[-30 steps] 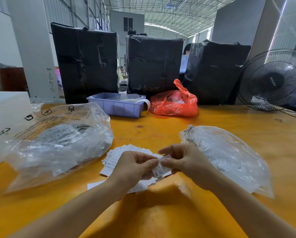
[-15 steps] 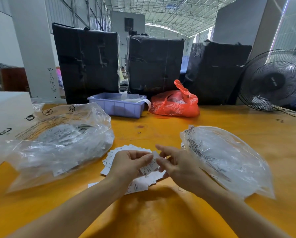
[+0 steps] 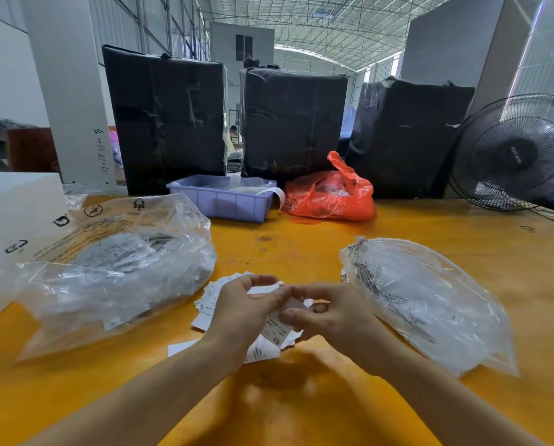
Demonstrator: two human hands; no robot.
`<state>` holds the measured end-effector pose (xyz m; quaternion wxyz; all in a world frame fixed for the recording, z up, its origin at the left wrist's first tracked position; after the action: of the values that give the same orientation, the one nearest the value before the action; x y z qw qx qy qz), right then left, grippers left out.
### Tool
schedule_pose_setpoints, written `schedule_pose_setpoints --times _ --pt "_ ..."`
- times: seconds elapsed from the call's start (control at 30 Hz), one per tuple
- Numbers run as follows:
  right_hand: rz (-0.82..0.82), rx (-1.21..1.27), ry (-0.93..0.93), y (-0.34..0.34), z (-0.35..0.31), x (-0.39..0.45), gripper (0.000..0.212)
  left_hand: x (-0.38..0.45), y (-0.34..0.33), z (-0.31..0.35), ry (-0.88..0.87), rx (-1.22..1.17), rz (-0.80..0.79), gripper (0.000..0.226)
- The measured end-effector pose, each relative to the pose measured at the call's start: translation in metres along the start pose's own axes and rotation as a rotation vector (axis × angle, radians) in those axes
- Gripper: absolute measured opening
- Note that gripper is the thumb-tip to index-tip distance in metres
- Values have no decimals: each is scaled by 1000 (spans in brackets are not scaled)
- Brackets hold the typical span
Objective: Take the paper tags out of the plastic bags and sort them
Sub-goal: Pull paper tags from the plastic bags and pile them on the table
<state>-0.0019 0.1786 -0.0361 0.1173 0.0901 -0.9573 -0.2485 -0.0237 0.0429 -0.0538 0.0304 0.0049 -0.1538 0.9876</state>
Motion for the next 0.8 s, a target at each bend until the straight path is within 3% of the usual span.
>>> schedule_pose_setpoints --times 0.17,0.27,0.4,0.63,0.73,0.8 --pt "80 210 -116 8 10 4 37 0 -3 6 57 -58 -56 46" --pt "198 232 -127 18 13 7 31 1 -2 9 109 -33 -95 48" --pt "286 243 -101 30 13 6 16 1 0 6 160 148 -207 27" --pt "315 261 -18 32 7 7 15 5 4 14 70 254 -191 4" --pt "477 142 41 54 7 8 14 11 14 34 -48 330 -117 3" --pt "667 -155 75 83 13 6 13 20 33 59 -205 393 26 2"
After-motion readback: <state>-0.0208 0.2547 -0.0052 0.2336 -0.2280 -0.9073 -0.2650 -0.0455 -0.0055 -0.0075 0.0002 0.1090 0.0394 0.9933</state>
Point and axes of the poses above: each hand's wrist, its own x-axis towards the middle knuckle, its own y-axis out of the back of the hand, z = x × y, the point moved 3 cm from there along x, towards the middle knuckle, and after that the axes turned 10 degrees about -x, right-handed, at the moved point
